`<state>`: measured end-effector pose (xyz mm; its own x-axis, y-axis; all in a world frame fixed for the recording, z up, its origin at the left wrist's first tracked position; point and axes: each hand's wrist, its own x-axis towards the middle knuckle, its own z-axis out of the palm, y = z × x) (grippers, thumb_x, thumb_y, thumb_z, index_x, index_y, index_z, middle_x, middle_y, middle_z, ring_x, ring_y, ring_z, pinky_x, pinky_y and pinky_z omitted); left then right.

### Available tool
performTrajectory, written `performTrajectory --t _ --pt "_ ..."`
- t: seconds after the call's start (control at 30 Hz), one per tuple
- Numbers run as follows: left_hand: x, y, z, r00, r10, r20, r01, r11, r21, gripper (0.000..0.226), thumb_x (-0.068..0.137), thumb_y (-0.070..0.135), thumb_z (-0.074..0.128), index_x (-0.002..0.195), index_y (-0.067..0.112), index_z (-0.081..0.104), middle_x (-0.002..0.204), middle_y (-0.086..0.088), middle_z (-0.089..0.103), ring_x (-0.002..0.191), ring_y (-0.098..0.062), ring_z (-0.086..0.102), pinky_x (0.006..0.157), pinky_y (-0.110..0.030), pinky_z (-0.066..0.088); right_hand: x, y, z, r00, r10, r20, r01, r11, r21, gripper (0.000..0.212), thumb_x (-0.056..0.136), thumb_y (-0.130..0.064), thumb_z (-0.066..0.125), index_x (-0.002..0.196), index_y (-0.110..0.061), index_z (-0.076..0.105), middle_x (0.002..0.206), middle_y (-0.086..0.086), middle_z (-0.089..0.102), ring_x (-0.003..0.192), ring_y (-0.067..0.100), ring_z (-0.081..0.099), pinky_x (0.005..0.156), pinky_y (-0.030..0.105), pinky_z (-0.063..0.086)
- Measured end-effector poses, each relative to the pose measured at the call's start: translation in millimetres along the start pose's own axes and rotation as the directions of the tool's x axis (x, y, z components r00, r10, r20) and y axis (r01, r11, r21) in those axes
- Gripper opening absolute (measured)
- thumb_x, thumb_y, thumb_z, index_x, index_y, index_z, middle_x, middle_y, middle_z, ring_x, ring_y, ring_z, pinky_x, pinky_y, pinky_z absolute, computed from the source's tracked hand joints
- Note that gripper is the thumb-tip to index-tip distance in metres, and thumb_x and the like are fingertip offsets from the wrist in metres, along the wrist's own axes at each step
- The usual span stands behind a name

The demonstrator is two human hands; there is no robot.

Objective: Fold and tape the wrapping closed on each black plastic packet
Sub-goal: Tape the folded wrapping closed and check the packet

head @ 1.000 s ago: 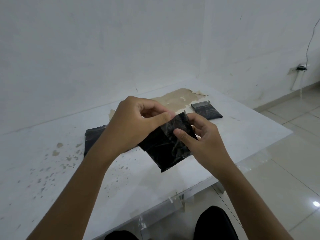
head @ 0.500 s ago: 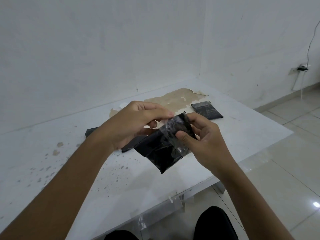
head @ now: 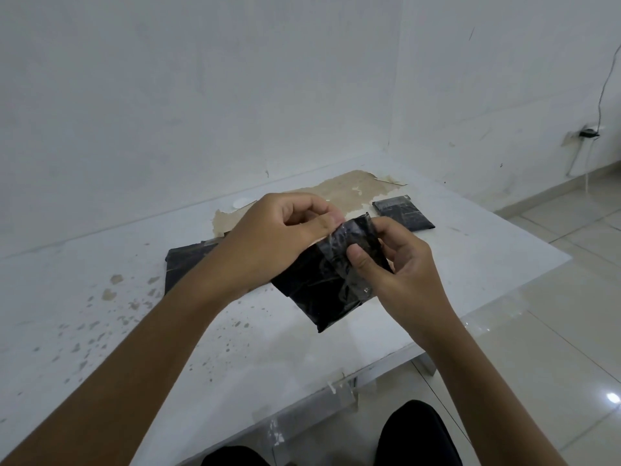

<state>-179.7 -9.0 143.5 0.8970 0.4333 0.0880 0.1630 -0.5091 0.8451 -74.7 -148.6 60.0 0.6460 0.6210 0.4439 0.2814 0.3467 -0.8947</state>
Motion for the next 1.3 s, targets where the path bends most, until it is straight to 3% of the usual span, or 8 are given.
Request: performTrajectory --t 0.13,0.27,0.43,0.53,0.7,0.9,1.07,1.3 --pt "-2 2 -3 0.992 -0.081 0.1 0.098 0.978 -0.187 0.013 0.097 0.029 0.067 0.097 0.023 0.078 0.08 0.007 0.074 0.06 -0.01 0.064 0.054 -0.019 0.051 0 -1 -2 1.0 -0.009 0.014 0.009 1.0 0.016 0.022 0.093 -0.005 0.067 0.098 -0.027 0.069 0.095 0.003 0.071 0.095 0.024 0.069 0.081 0.037 0.06" --pt "-4 5 0 0.969 -0.152 0.196 0.215 0.909 -0.357 0.022 0.096 0.029 0.066 0.103 0.012 0.078 0.076 0.004 0.075 0.06 -0.011 0.068 0.049 -0.017 0.051 0 -5 -3 0.999 -0.032 0.021 0.031 0.999 0.039 0.024 0.088 -0.011 0.069 0.095 -0.035 0.07 0.096 0.002 0.071 0.095 0.022 0.069 0.079 0.03 0.058" --pt "-3 3 4 0.941 -0.189 0.28 0.296 0.86 -0.415 0.025 0.085 0.037 0.071 0.086 0.014 0.08 0.081 -0.009 0.075 0.072 -0.02 0.072 0.065 -0.027 0.061 1 -8 -3 0.998 -0.067 0.021 0.066 0.997 0.042 0.032 0.084 -0.007 0.069 0.09 -0.038 0.071 0.09 -0.003 0.071 0.088 0.017 0.068 0.076 0.027 0.056" --pt "-3 0 5 0.935 -0.2 0.292 0.314 0.848 -0.426 0.033 0.08 0.038 0.073 0.092 0.007 0.08 0.088 -0.015 0.077 0.077 -0.024 0.073 0.068 -0.03 0.062 0 -7 -4 0.997 -0.077 0.007 0.077 0.997 0.032 0.033 0.082 -0.005 0.07 0.089 -0.037 0.071 0.088 -0.002 0.071 0.086 0.017 0.068 0.075 0.027 0.055" --pt "-4 0 7 0.946 -0.188 0.266 0.268 0.913 -0.309 0.039 0.083 0.044 0.071 0.113 0.02 0.079 0.105 -0.011 0.079 0.098 -0.029 0.075 0.087 -0.04 0.058 0 -6 -5 0.995 -0.095 -0.01 0.095 0.995 0.017 0.026 0.079 -0.003 0.071 0.086 -0.027 0.069 0.079 -0.01 0.068 0.077 0.009 0.064 0.073 0.021 0.051" --pt "-6 4 13 0.947 -0.205 0.248 0.274 0.917 -0.291 0.03 0.088 0.042 0.068 0.113 0.028 0.077 0.111 -0.003 0.078 0.109 -0.026 0.073 0.107 -0.048 0.049 1 -5 -2 0.992 -0.125 -0.029 0.125 0.992 0.015 0.024 0.079 0.001 0.07 0.092 -0.02 0.066 0.081 -0.014 0.068 0.081 0.007 0.065 0.077 0.019 0.051" --pt "-5 3 13 0.952 -0.206 0.225 0.268 0.917 -0.296 0.024 0.092 0.031 0.069 0.115 0.031 0.076 0.11 0.003 0.079 0.105 -0.014 0.074 0.1 -0.037 0.053 0 -5 -1 0.991 -0.132 -0.007 0.132 0.991 0.022 0.045 0.08 0.008 0.066 0.105 -0.029 0.063 0.081 -0.01 0.061 0.08 0.009 0.06 0.073 0.022 0.05" --pt "-9 1 14 0.987 -0.144 0.067 0.159 0.925 -0.346 0.02 0.096 0.029 0.063 0.105 0.039 0.077 0.102 0.008 0.078 0.102 -0.018 0.071 0.094 -0.038 0.055 0 -14 -2 0.986 -0.163 0.018 0.164 0.983 -0.081 0.047 0.077 0.001 0.069 0.087 -0.045 0.067 0.086 -0.015 0.066 0.086 0.012 0.064 0.079 0.023 0.053"
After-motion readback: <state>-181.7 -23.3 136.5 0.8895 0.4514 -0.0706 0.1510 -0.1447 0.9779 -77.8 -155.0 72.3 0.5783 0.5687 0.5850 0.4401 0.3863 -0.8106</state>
